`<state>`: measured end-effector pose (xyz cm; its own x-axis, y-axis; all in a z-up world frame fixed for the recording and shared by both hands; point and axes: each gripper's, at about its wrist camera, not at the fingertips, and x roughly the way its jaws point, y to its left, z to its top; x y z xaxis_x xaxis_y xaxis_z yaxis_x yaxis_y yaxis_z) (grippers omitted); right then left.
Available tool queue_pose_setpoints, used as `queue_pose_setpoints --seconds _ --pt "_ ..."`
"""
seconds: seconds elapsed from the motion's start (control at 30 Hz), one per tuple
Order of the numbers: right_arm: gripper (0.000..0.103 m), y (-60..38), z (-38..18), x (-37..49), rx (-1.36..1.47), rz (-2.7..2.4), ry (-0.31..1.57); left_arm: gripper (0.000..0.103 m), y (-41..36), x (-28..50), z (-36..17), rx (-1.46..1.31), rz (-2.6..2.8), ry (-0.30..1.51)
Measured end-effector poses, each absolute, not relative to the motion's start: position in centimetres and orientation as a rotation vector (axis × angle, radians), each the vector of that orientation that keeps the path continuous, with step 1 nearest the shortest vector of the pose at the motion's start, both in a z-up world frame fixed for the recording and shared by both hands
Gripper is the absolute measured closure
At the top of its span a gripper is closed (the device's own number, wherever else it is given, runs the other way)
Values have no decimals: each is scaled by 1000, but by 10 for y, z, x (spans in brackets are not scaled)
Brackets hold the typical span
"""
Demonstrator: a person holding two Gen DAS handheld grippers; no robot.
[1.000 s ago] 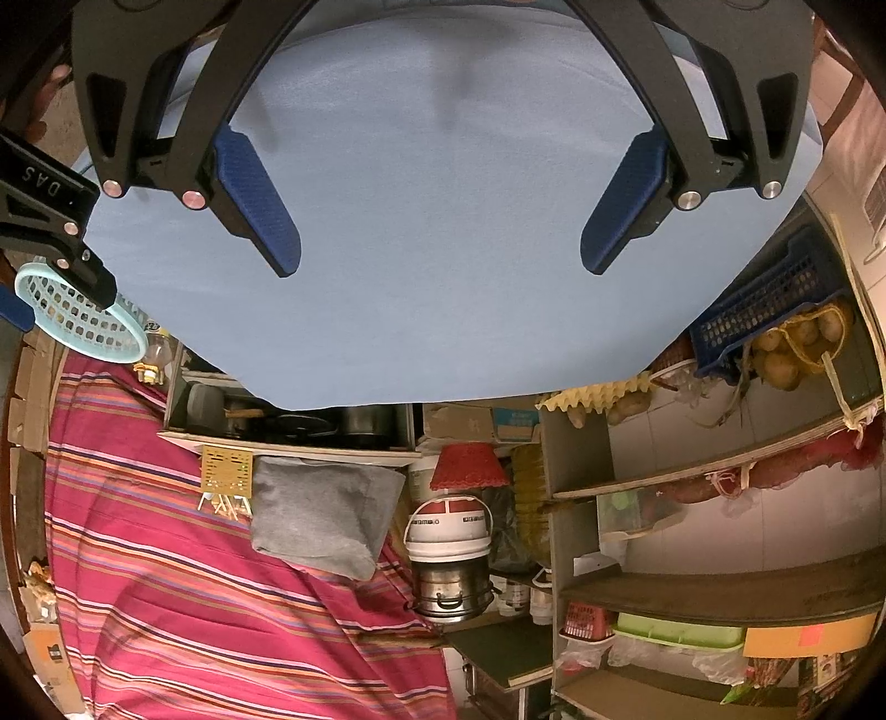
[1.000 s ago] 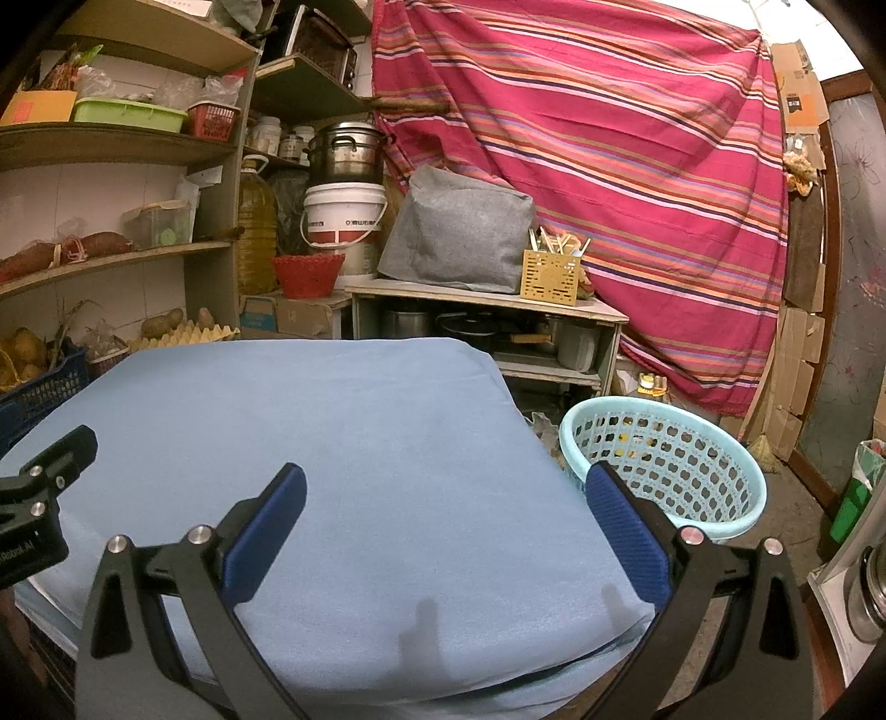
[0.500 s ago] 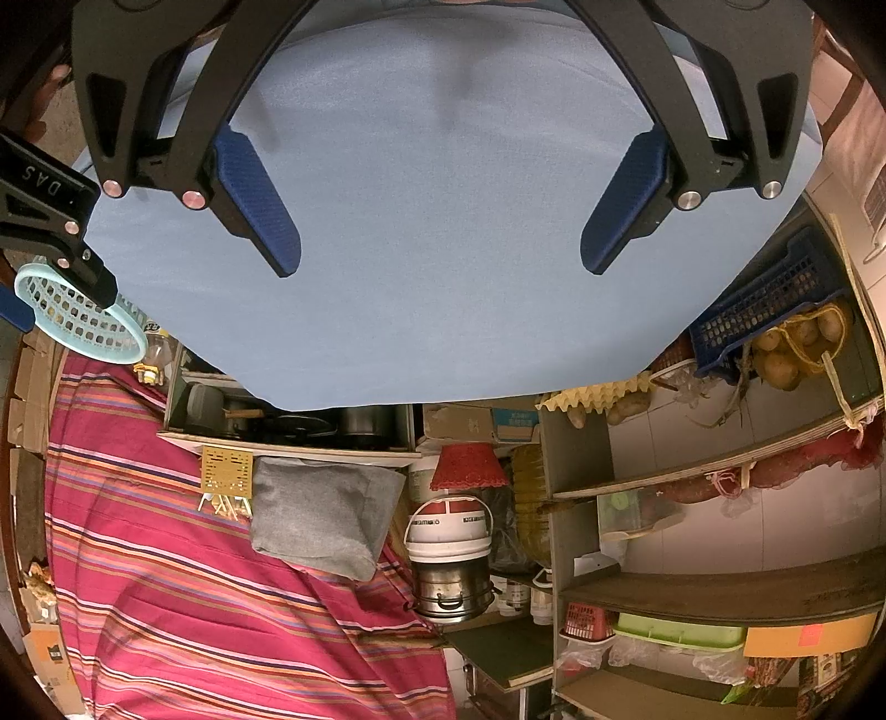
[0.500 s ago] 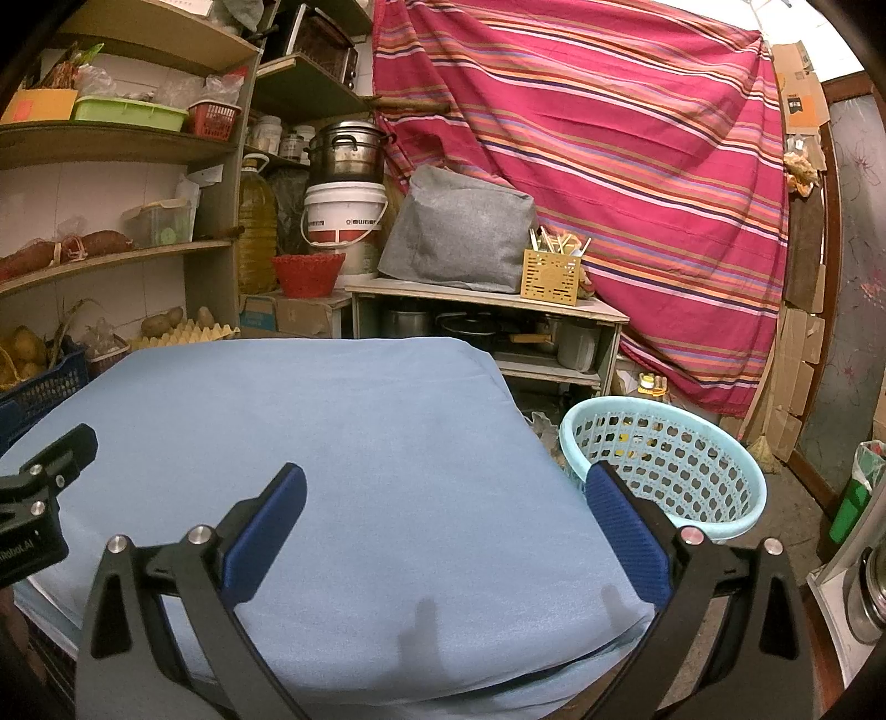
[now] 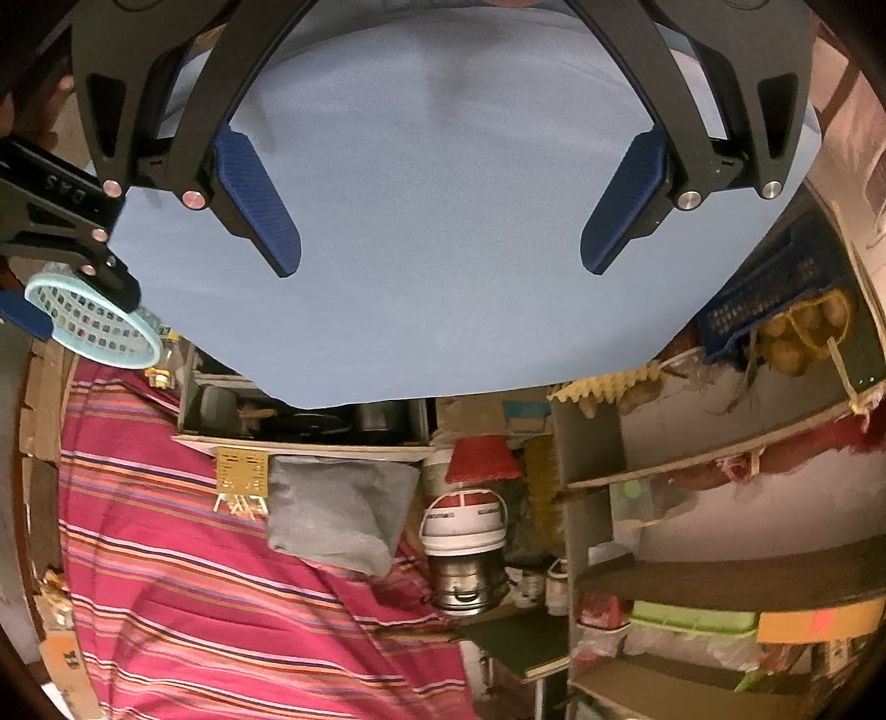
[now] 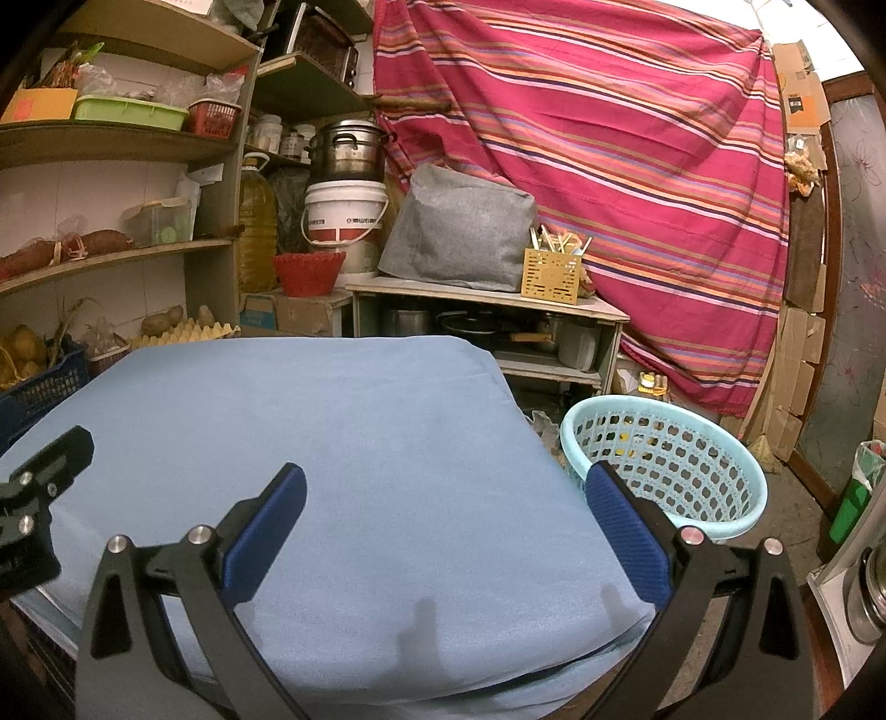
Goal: Collect trash
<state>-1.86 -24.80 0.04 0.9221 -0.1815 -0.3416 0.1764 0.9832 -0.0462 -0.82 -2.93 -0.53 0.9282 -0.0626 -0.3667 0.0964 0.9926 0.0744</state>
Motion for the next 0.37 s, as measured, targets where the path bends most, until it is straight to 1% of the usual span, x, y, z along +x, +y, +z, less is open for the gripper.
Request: queue_pose_setpoints --seconds 0.1,0.37 --pt "4 -247 1 -18 -15 -184 354 5 -34 -11 -6 116 -60 348" --pt "4 -249 1 -19 -16 -184 353 5 -28 -6 -5 74 -78 374"
